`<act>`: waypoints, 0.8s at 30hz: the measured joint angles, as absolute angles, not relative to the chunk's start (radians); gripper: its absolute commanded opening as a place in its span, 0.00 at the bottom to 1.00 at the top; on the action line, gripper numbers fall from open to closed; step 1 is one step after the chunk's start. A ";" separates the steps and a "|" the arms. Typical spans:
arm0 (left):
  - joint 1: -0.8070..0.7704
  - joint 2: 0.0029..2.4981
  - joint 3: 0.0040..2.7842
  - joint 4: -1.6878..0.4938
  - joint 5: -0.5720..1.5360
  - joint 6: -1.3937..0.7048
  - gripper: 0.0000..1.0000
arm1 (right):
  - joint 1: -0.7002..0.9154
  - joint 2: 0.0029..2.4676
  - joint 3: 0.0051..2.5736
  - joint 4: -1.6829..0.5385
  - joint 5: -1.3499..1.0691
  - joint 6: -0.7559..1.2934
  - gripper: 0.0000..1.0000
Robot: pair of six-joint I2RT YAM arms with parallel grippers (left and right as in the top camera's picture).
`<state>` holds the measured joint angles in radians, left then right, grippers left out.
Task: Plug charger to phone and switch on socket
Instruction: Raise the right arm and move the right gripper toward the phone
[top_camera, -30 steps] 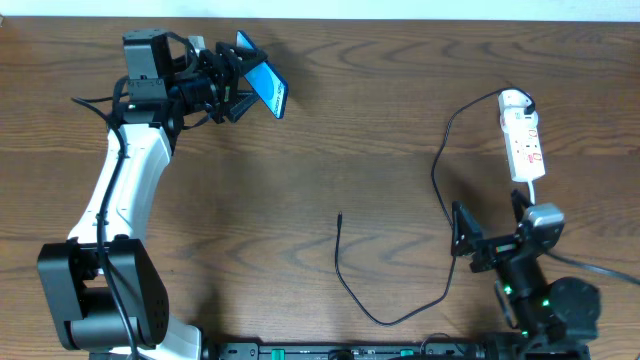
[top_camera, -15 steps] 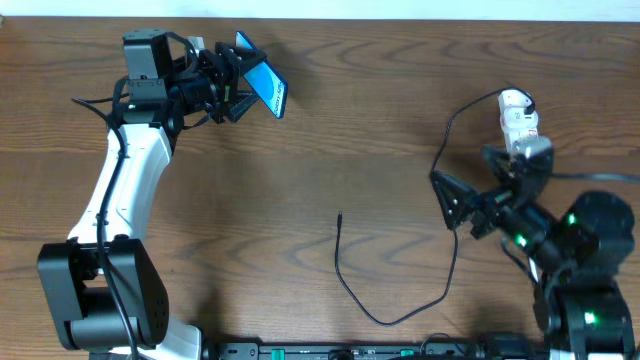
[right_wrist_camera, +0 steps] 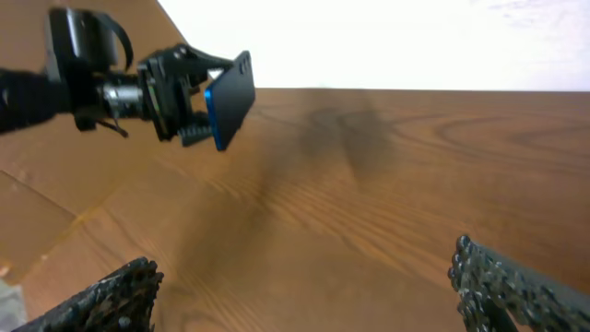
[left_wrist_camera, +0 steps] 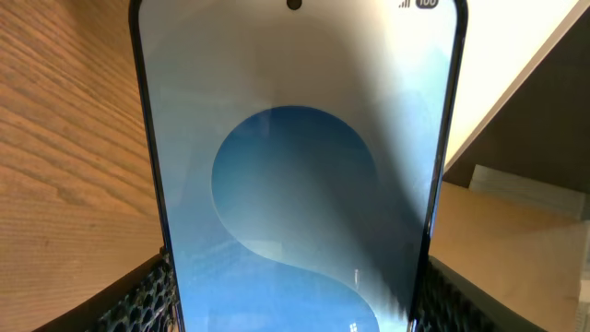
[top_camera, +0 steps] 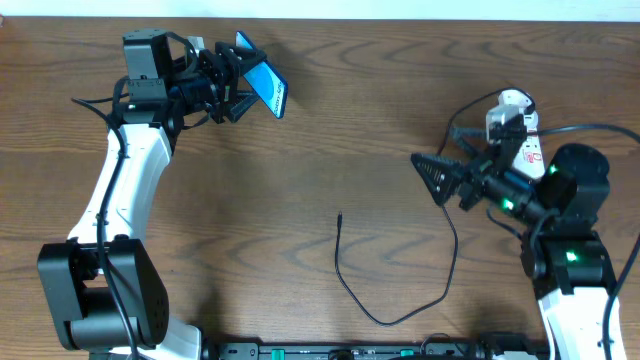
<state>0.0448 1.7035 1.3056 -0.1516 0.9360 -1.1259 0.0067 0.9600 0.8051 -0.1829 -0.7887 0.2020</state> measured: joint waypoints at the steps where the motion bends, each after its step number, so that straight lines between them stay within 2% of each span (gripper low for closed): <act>1: 0.045 1.703 1.306 -0.152 0.936 -1.126 0.07 | 0.007 0.976 0.805 -0.155 -0.794 0.217 0.99; 7: 0.045 1.703 1.306 -0.152 0.925 -1.126 0.07 | 0.032 1.087 0.805 -0.040 -0.813 0.263 0.99; 14: 0.043 1.703 1.306 -0.152 0.891 -1.126 0.07 | 0.132 1.185 0.805 0.043 -0.804 0.223 0.97; 16: 0.041 1.703 1.306 -0.152 0.881 -1.126 0.07 | 0.162 1.204 0.805 0.048 -0.782 0.210 0.94; 18: 0.034 1.703 1.306 -0.152 0.870 -1.126 0.07 | 0.183 1.216 0.805 0.049 -0.764 0.196 0.87; 21: 0.013 1.703 1.306 -0.152 0.847 -1.126 0.07 | 0.216 1.231 0.805 0.046 -0.733 0.162 0.83; 24: -0.016 1.703 1.306 -0.152 0.823 -1.126 0.07 | 0.247 1.236 0.805 0.028 -0.686 0.140 0.88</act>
